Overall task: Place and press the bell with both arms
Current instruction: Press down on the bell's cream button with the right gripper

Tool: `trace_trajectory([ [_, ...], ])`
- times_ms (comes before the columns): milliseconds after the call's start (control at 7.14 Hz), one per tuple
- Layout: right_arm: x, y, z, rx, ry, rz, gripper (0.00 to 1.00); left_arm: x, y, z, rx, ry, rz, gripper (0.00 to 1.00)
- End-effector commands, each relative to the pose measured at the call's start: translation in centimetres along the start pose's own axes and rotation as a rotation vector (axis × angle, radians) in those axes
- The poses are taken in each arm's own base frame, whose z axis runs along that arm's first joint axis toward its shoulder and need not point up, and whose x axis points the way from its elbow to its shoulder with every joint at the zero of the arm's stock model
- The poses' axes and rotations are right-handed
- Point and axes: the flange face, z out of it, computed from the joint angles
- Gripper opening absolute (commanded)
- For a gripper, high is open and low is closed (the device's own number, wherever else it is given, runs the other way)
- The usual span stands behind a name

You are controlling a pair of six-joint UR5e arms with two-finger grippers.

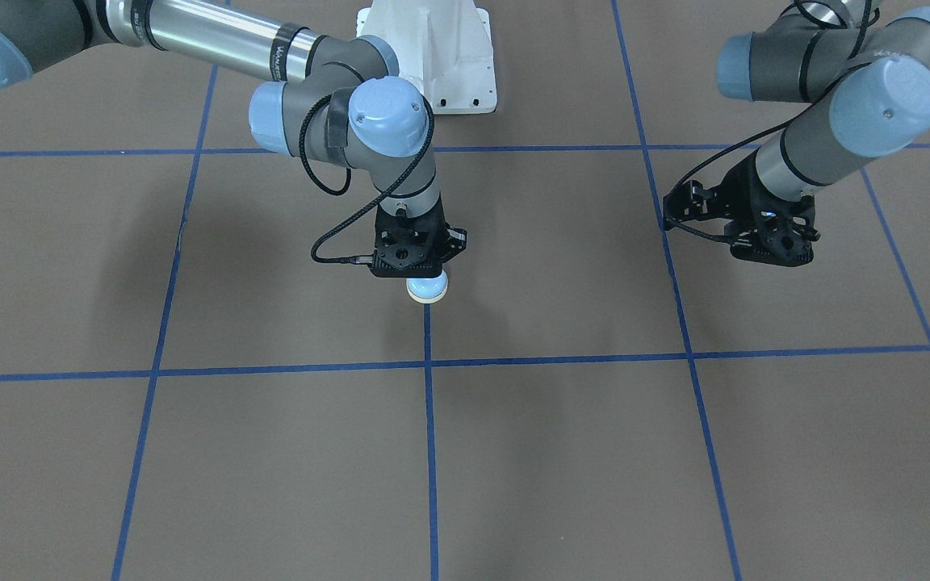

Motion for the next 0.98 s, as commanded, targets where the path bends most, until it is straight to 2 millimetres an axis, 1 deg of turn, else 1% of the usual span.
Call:
trace_trajectory([
  [0,0.3,-0.2,0.6,-0.003,0.012,0.0,0.0,0.1,0.0,-0.1,0.001,0.001,0.002,0.98],
  [140,0.6,-0.4,1.6,-0.009,0.029,0.004,0.0,0.1,0.0,-0.1,0.001,0.001,0.002,0.98],
  [280,0.2,-0.2,0.9,-0.015,0.014,-0.001,0.0,0.1,0.0,-0.1,0.001,0.001,0.002,0.98],
  [420,0.2,-1.2,-0.4,-0.039,-0.01,0.009,0.0,0.2,0.0,-0.1,0.002,0.002,0.003,0.98],
  [561,0.7,-2.0,-2.4,-0.046,-0.037,0.017,0.0,0.2,0.1,-0.2,0.003,0.002,0.002,0.98],
  [701,3.2,-2.2,-4.2,-0.045,-0.061,0.023,0.0,0.3,0.1,-0.2,0.003,0.003,0.002,0.98],
  [841,7.6,-2.4,-6.6,-0.024,-0.066,0.04,0.0,0.2,0.2,-0.3,0.005,0.004,0.004,0.98],
])
